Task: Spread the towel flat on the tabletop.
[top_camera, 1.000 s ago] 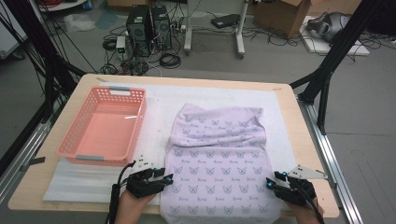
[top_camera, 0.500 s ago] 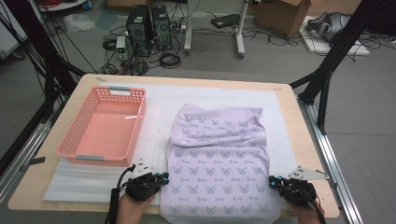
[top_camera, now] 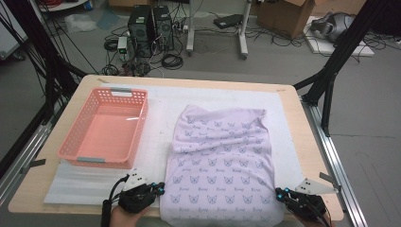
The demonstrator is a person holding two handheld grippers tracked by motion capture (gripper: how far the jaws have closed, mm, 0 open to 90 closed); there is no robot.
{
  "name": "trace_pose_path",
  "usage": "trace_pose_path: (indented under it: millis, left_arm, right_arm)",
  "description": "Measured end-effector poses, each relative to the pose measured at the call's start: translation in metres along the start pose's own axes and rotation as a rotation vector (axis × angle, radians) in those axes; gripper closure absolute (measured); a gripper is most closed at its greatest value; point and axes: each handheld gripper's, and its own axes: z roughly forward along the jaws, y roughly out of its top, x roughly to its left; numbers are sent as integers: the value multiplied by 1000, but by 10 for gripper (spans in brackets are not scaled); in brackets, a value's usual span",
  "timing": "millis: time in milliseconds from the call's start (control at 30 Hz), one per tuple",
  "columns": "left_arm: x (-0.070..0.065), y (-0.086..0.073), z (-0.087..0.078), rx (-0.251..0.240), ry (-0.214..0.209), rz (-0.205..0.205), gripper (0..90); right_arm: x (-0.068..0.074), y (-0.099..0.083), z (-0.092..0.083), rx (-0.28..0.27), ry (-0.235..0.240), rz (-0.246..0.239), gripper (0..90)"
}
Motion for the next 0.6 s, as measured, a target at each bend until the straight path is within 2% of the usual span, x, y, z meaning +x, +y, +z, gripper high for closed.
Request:
trace_pose_path:
  millis: [67, 100, 133, 167, 200, 267, 333, 433, 500, 533, 567, 600]
  left_arm:
    - [-1, -4, -5, -1, -7, -23, 876]
    - [-3, -6, -6, -14, 13, -19, 851]
    - [-3, -6, -7, -24, 31, -20, 760]
    - [-2, -4, -7, -42, 28, -29, 654]
    - [-1, -2, -7, -66, 20, -34, 594]
    - [1, 2, -4, -99, 8, -38, 537]
    - [3, 5, 4, -98, -4, -47, 500]
    - [3, 9, 19, -61, -13, -38, 492]
    - [0, 10, 23, -60, -14, -9, 503]
    - [-2, 11, 24, -53, -8, 5, 526]
    - [-4, 10, 25, -52, 7, 33, 626]
    - [-7, 9, 25, -54, 44, 77, 717]
  right_arm:
    - [3, -4, -5, 5, 10, 1, 873]
    - [5, -6, -6, 2, 20, 5, 871]
    - [6, -7, -7, 1, 19, 4, 852]
    - [6, -6, -6, -7, 21, 15, 788]
    - [6, -5, -5, -22, 15, 31, 685]
    - [4, -1, -3, -66, 13, 77, 638]
    - [2, 3, 1, -83, -12, 88, 621]
    - [-2, 10, 11, -77, -61, 113, 617]
    - [-3, 12, 19, -45, -77, 110, 625]
    - [-3, 11, 21, -49, -85, 100, 656]
    - [-3, 11, 21, -45, -86, 108, 700]
    - [-5, 11, 20, -46, -72, 108, 820]
